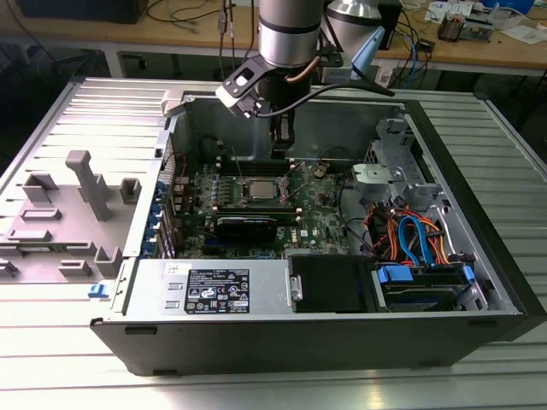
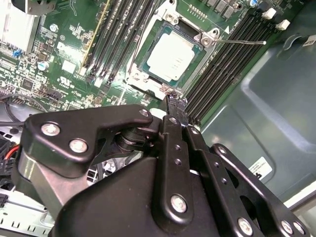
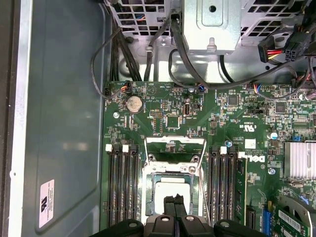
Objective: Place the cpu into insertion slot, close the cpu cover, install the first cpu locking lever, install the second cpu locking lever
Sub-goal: 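Close the cpu cover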
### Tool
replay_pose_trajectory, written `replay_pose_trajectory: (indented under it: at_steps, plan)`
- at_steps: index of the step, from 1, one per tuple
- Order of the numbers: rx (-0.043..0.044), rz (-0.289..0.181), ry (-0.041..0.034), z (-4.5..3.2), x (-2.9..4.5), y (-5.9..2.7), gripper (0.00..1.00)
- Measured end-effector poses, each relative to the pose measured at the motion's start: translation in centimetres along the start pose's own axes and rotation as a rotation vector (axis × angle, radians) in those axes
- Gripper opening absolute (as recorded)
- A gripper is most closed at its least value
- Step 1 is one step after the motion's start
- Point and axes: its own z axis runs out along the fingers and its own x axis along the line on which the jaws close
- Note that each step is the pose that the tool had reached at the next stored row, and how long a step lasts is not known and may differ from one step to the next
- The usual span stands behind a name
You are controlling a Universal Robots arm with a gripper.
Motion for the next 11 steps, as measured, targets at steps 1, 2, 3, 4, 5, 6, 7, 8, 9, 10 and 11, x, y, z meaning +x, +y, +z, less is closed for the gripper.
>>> replay_pose_trajectory:
  at_steps: [1, 2, 3, 4, 5, 6, 7, 8, 9, 10, 11]
  plan:
    - [0.0, 0.0, 0.0, 0.0, 0.0, 0.03, 0.11]
    - [0.0, 0.0, 0.0, 0.0, 0.0, 0.05, 0.11]
    - [-0.0001, 0.0, 0.0001, 0.0, 0.0, 0.1, 0.11]
    - [0.0, 0.0, 0.0, 0.0, 0.0, 0.12, 0.11]
    - [0.0, 0.0, 0.0, 0.0, 0.0, 0.15, 0.11]
    - [0.0, 0.0, 0.0, 0.0, -0.01, 0.21, 0.11]
    - [0.0, 0.0, 0.0, 0.0, -0.01, 0.3, 0.11]
    - [0.0, 0.0, 0.0, 0.0, -0.01, 0.35, 0.11]
    - [0.0, 0.0, 0.0001, 0.01, -0.01, 0.41, 0.11]
    - [0.0, 0.0, 0.0001, 0.01, -0.01, 0.5, 0.11]
    - [0.0, 0.0, 0.0001, 0.01, -0.02, 0.55, 0.11]
